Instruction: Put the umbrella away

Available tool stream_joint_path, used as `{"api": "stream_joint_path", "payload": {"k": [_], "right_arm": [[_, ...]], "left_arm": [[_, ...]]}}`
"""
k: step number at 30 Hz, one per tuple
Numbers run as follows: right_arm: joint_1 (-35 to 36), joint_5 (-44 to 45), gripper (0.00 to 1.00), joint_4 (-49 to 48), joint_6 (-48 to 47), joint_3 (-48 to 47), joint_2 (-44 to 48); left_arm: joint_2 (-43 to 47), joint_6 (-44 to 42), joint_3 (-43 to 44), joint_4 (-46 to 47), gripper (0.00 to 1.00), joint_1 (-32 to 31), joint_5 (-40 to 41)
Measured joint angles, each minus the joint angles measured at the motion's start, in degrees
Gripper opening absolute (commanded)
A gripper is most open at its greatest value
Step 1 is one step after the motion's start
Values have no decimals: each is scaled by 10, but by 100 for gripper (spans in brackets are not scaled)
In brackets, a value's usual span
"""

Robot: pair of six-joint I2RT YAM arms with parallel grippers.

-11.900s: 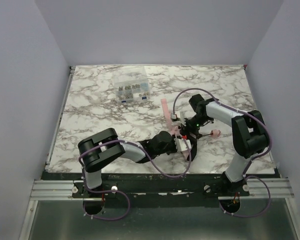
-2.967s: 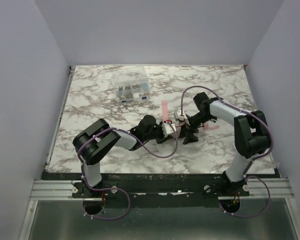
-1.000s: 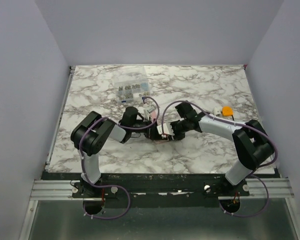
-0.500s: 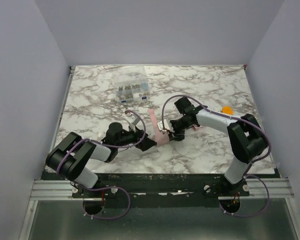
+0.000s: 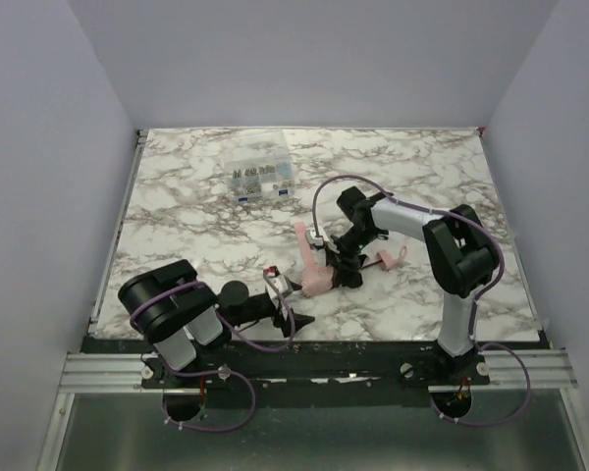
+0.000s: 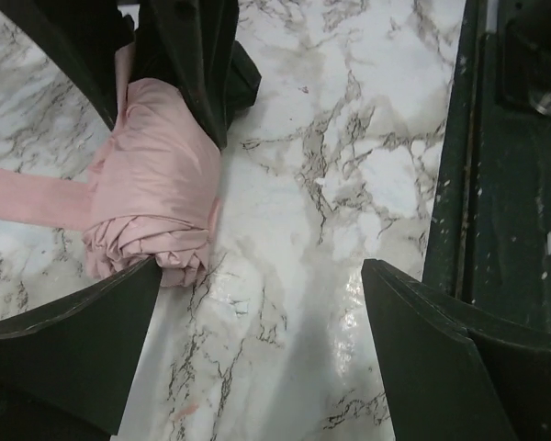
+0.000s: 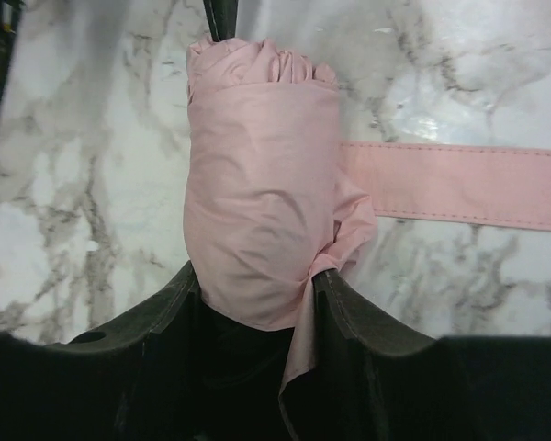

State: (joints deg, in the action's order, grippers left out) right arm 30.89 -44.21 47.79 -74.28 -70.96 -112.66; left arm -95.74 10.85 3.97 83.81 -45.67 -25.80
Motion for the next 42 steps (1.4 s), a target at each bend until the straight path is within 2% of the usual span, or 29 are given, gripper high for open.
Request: {"api": "stream_joint_path", "payload": {"k": [4, 10, 17, 26, 31, 34, 38, 40, 41, 42], "right_arm": [[-5, -40, 12, 56, 9, -12, -26], [-14, -60, 13, 105, 27, -19, -41], [-25, -62, 13, 153, 77, -20, -52], [-20, -66, 13, 185, 113, 9, -50], [-15, -68, 13, 196, 125, 24, -47], [-15, -67, 13, 196, 130, 30, -44], [-15, -66, 16, 197, 132, 35, -42], [-15, -61, 24, 199, 133, 37, -40], [-15, -58, 31, 199, 135, 39, -37], [-16, -50, 36, 200, 136, 40, -34]], "left_arm": [[19, -117, -16, -1, 91, -83, 92], [44, -253, 22, -103, 88, -164, 213], [18, -336, 89, -184, 84, -213, 321], [37, -385, 97, -214, 84, -257, 368], [46, -412, 115, -256, 84, -266, 357], [46, -425, 129, -281, 79, -267, 347], [31, -433, 163, -320, 59, -267, 324], [19, -433, 187, -336, 34, -268, 313], [8, -425, 202, -358, 15, -268, 295], [-2, -422, 210, -363, 2, -272, 288]]}}
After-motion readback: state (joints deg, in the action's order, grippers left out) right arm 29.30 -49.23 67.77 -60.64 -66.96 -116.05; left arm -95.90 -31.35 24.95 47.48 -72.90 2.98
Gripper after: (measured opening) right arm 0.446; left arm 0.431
